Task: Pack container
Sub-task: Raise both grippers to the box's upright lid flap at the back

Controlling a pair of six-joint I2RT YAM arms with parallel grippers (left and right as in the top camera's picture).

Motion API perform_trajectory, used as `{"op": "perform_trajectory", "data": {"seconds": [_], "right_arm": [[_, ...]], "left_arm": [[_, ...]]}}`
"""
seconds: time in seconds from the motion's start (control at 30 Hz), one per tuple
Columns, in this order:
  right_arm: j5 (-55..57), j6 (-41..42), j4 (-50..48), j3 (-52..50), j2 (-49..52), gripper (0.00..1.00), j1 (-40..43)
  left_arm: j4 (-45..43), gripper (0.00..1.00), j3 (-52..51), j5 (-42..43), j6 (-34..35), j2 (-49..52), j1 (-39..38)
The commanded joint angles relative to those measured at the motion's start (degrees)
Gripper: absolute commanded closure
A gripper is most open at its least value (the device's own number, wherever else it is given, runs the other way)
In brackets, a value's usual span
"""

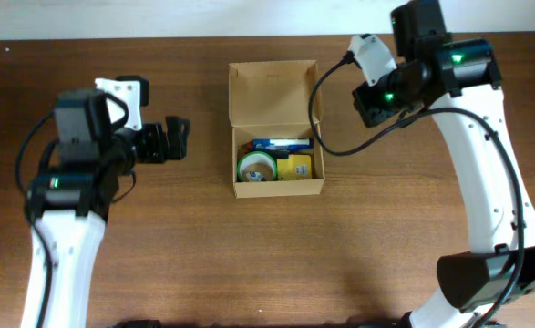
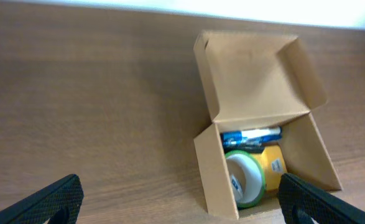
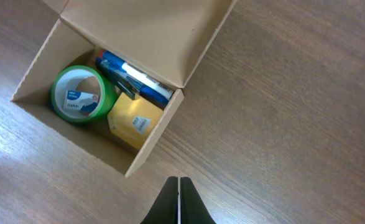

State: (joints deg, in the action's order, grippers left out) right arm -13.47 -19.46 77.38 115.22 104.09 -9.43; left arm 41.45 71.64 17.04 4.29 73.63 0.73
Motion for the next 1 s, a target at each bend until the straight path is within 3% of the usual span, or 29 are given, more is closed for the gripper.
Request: {"op": "perform_trajectory", "data": {"seconds": [0.0,0.43,0.7,0.97], "right_arm": [[-3.8,0.7,-0.7,0.0,2.5,0.96,1.3],[-4.2,0.7,-5.6,0.0,11.9,0.96,2.4],[-8.4,0.7,-10.1,0.0,15.1,0.96,4.6],[-10.3,1.2,-14.5,0.0,17.9,0.96,5.5]], "left_arm": [[-0.5,0.0,3.4,4.9,-0.5,5.9,0.6],[-0.5,0.11,21.3,8.1,-0.5,29.1,0.2],[-1.4,0.42,31.3,8.1,1.5,39.9,-1.6],[-3.7,0.54,37.7,10.2,5.5,48.6,-2.6]]}}
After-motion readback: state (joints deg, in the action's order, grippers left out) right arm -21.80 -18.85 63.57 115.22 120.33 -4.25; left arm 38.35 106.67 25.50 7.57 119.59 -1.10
